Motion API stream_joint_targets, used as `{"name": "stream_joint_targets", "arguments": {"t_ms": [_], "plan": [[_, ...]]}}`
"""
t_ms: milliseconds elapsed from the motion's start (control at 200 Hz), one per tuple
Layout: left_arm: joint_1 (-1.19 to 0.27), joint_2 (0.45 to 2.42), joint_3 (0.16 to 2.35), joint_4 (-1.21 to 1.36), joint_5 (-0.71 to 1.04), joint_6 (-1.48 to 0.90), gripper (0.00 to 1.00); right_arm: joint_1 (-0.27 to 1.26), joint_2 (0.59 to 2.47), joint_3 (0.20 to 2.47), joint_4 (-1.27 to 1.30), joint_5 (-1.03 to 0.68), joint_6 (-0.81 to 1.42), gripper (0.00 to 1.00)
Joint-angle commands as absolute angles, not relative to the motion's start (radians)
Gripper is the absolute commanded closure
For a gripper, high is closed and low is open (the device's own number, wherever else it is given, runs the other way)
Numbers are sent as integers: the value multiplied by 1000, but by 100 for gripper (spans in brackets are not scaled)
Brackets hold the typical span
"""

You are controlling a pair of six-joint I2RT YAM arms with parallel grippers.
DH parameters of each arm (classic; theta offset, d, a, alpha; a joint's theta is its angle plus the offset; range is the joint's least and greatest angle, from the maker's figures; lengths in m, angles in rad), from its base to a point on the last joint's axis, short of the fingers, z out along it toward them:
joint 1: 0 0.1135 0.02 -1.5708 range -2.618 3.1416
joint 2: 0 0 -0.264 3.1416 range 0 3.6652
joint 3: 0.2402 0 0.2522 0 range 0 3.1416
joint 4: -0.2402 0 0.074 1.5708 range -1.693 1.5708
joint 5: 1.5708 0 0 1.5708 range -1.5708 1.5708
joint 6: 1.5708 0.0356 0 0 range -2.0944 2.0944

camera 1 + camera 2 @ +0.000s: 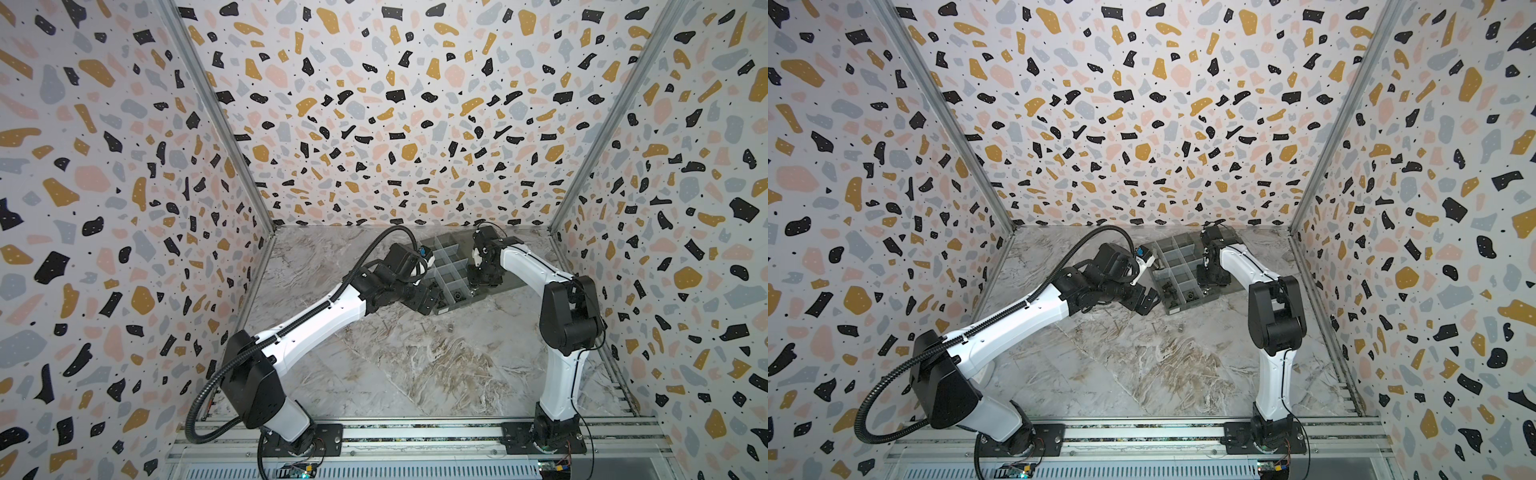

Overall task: Sort the screws and nuts into containers
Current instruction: 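Open the right gripper to drop the nut into the silver-nut compartment, then lower the right gripper onto the last silver nut and grasp it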

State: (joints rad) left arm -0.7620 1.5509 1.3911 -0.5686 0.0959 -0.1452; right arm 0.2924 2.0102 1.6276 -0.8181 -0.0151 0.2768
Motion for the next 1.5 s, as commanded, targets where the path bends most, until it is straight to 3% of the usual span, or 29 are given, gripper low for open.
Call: {"name": "stream_joint_targets", "arguments": {"t_ms": [0,275,746,1076,1497], "plan": [[-757,1546,1424,-569,104,-135,0,293,1977,1659,-852,-23,254,55],[-756,1460,1321,-579,95,-147,0,345,1824,1576,-888,-17,276,60],[-755,1106,1004,-577,63,-268,0,600,1626,1244,-798,-15,454,65],[-756,910,900,-601,93,-377,1,690,1648,1156,-716,6,526,63],[-757,833,926,-689,49,-385,1,695,1735,1138,-643,36,532,60]]}}
